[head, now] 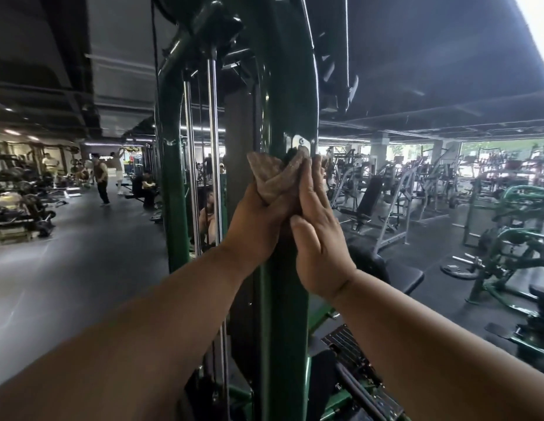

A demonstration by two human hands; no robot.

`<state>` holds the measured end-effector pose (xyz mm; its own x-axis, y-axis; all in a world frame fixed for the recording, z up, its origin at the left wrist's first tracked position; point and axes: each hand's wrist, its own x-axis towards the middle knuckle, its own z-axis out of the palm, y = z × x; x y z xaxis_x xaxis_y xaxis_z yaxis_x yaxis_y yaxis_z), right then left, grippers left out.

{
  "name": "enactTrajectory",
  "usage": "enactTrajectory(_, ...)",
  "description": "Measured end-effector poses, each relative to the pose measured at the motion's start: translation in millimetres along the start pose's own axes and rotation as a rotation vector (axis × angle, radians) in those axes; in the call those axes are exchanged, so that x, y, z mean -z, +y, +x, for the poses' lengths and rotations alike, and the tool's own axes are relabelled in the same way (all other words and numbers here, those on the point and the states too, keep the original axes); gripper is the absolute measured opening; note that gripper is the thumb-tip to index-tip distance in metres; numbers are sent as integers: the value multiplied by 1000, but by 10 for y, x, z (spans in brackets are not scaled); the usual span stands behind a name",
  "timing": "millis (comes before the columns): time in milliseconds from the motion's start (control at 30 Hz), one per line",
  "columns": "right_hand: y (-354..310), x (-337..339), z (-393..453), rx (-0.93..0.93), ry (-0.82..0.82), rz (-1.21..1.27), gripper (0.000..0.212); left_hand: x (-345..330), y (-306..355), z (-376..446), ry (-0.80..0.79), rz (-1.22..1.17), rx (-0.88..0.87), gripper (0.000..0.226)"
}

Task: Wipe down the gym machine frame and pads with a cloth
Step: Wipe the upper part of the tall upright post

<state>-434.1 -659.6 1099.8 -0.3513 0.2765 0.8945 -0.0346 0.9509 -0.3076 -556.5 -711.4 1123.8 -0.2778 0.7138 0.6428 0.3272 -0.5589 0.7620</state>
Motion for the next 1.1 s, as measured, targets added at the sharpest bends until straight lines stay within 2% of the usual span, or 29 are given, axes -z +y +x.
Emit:
enactTrajectory(100,-152,71,333,-32,22,-33,81,56,262,205,-77,-97,-39,36)
enactTrajectory(267,-281,100,598,-69,56,-45,81,103,488,441,-50,-45,-57,56)
enactTrajectory(367,-262,72,471,-35,41,-99,81,95,448,358,-110,-86,-84,41)
enactTrajectory(433,-227,44,317,-38,26,-160,80,102,336,246,-92,-41,-57,33)
enactTrajectory(500,-214,9,213,-25,27,-227,80,144,192,168,-81,7,11,39)
enactTrajectory(633,-264,-73,270,-19,64,-253,80,233,133,191,-170,-31,82,56)
enactTrajectory(733,-320,-91,446,-21,94,-287,79,254,292,342,-185,-105,61,46)
enactTrajectory(833,-390,-68,678,-11,108,-330,79,273,493,583,-210,-104,-17,48)
enactTrajectory(967,-491,8,1042,-60,146,-374,79,325,897,901,-186,-128,31,50)
enactTrajectory(1100,-504,8,1152,-68,176,-380,79,346,891,1032,-235,-177,17,68)
